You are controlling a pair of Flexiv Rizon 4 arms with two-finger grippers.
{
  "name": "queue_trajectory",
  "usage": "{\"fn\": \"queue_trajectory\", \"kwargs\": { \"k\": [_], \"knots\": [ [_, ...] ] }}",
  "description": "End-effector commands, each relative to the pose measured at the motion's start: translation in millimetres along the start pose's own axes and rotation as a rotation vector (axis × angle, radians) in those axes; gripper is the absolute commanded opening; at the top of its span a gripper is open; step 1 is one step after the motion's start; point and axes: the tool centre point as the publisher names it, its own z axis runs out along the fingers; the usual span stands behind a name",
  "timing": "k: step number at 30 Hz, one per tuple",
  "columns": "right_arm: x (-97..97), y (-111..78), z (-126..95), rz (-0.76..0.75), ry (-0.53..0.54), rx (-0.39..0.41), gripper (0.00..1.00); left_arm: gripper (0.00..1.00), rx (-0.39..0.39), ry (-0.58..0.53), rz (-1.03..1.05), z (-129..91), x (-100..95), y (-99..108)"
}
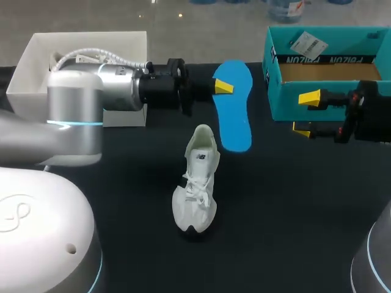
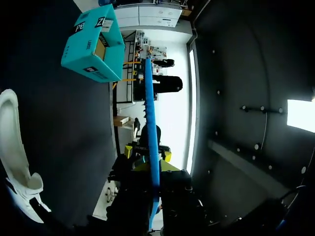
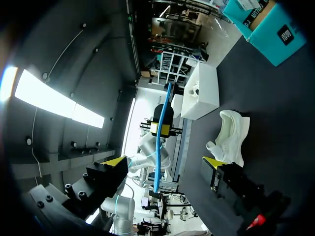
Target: Take the shoe out of the shoebox, open the shoe tongue, remove and reinsert the insole, then place the shoe into the shoebox
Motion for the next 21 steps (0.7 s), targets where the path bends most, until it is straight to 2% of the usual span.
{"fn": "queue_trajectory", "kwargs": {
  "k": [1, 6, 14, 17, 18, 21],
  "knots": [
    [-0.2, -0.4, 1, 0.001, -0.002, -0.001, 1.0, 0.0, -0.001, 0.011, -0.008, 3, -5.0, 1],
    [1.4, 0.8, 2, -0.003, -0.007, -0.001, 1.0, 0.0, 0.0, -0.019, 0.009, 7, -6.7, 0],
    [20.8, 11.4, 14, -0.048, -0.017, 0.004, 1.0, 0.0, 0.002, -0.032, 0.015, 9, -11.5, -3],
    [24.5, 12.0, 17, 0.026, -0.054, -0.001, 1.0, 0.0, 0.002, -0.031, 0.024, 9, -11.3, -3],
    [26.9, 10.2, 18, 0.027, -0.066, 0.034, 1.0, 0.0, 0.001, -0.032, 0.026, 9, -11.2, -3],
    [26.9, 10.2, 18, 0.027, -0.066, 0.034, 1.0, 0.0, 0.0, -0.035, 0.023, 10, -10.5, -3]
  ]
}}
